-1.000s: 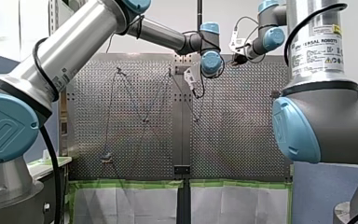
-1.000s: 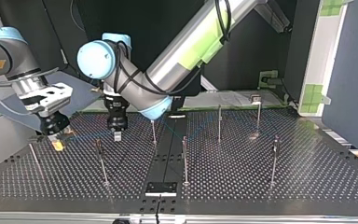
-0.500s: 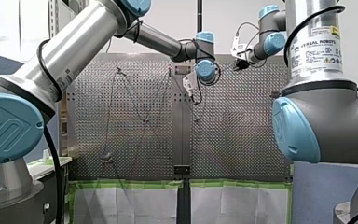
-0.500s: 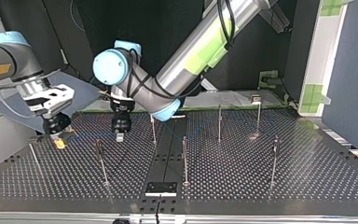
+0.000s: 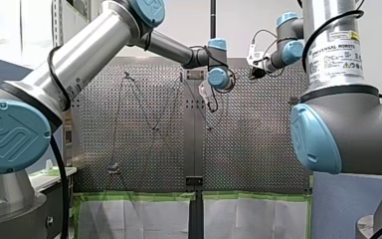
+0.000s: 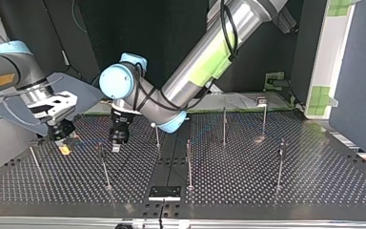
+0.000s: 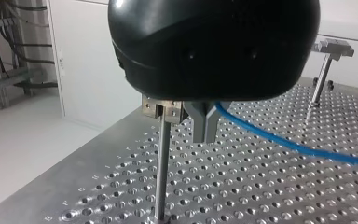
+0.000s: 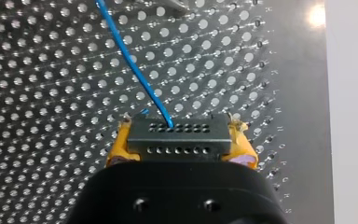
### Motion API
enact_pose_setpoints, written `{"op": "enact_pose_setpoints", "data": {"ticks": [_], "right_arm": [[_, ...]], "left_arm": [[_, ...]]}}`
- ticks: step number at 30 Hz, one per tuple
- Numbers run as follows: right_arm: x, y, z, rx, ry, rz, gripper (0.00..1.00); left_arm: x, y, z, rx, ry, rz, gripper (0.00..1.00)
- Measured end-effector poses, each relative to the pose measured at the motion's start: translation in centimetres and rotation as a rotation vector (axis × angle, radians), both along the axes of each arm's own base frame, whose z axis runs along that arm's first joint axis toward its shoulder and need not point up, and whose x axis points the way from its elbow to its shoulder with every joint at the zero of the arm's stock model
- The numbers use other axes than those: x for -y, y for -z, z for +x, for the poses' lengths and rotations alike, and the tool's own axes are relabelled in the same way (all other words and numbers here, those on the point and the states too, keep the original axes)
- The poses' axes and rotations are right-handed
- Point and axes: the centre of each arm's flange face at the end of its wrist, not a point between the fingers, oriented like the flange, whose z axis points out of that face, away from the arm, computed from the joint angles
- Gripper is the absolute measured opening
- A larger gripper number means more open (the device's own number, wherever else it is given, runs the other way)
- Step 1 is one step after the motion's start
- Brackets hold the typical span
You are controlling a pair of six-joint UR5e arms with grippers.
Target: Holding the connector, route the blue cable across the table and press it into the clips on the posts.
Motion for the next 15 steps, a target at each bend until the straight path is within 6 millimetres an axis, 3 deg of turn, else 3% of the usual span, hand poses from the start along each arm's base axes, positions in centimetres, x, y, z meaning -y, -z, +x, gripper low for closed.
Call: {"op": "enact_pose_setpoints", "data": {"ticks": [9,15], "right_arm": [[0.5,-0.6,0.1,0.003,-0.015,-0.015,0.0],[0.4,-0.7,0.3,-0.003,-0.021,-0.019,0.0]], "left_arm": [[-0.9,-1.2,1.4,0.005,-0.016,-0.001,0.0],[-1.2,-0.9,1.1,-0.019,-0.039,0.028,0.0]]}}
